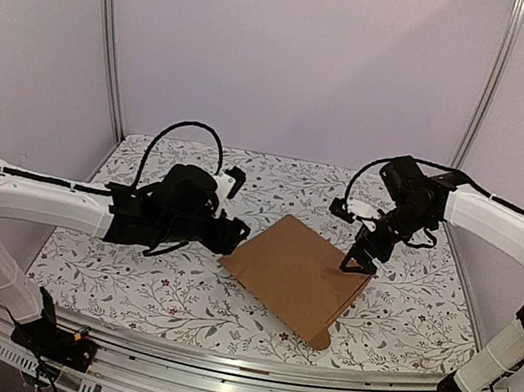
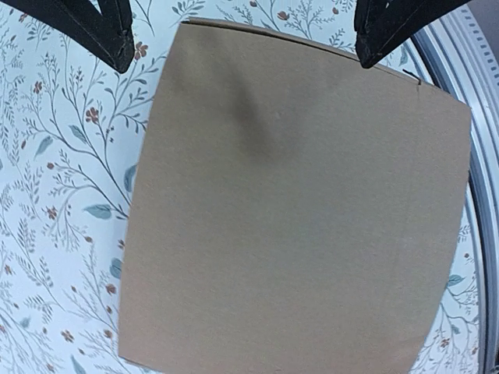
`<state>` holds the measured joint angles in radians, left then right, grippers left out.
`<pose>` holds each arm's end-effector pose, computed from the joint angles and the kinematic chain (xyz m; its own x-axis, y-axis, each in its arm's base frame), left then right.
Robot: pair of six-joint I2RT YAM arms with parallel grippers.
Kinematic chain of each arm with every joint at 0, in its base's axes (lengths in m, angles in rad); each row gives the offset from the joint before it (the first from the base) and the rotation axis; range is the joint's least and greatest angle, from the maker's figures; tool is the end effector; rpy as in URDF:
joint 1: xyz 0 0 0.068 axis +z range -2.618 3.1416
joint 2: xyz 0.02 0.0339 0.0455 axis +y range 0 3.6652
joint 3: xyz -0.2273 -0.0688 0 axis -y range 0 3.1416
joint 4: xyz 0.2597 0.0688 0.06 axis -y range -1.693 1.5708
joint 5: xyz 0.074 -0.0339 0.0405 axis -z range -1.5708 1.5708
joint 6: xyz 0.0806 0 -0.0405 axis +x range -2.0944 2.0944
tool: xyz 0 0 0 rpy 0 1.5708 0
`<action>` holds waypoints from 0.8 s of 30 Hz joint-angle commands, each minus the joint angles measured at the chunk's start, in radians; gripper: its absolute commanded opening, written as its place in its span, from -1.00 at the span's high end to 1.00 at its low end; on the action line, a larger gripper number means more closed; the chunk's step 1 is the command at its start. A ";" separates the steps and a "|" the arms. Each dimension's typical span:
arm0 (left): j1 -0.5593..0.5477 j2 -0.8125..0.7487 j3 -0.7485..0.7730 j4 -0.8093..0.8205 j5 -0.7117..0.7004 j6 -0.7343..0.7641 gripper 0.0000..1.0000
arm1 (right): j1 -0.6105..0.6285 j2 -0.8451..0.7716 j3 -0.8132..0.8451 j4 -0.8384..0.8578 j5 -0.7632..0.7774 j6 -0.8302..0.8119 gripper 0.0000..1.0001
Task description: Fold the paper box
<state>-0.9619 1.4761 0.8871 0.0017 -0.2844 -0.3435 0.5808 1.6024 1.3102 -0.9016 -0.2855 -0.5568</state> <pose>0.2323 -0.2937 0.1615 -0.5186 0.1786 -0.8362 0.5088 0.8504 -0.1340 0.2792 0.2104 0.1826 -0.3359 -0.8270 -0.4509 -0.9313 0.3631 0.0278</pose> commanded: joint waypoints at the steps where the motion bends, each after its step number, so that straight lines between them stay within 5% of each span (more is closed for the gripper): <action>1: -0.017 0.068 0.137 -0.139 0.052 0.036 -0.34 | -0.115 0.045 -0.002 -0.034 -0.074 0.008 -0.95; 12: -0.129 0.336 0.344 -0.182 0.091 -0.179 -0.28 | -0.139 0.214 -0.054 0.064 -0.072 0.072 -0.96; 20: -0.146 0.505 0.489 -0.321 0.050 -0.131 -0.24 | -0.164 0.316 -0.017 -0.079 -0.296 0.137 -0.30; 24: -0.132 0.507 0.503 -0.361 -0.003 -0.051 -0.24 | -0.165 0.347 -0.026 -0.166 -0.386 0.138 -0.35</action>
<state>-1.0996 1.9755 1.3621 -0.2676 -0.2310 -0.4709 0.4095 1.8919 1.2999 -0.9287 -0.5438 -0.4332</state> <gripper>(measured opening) 0.620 0.649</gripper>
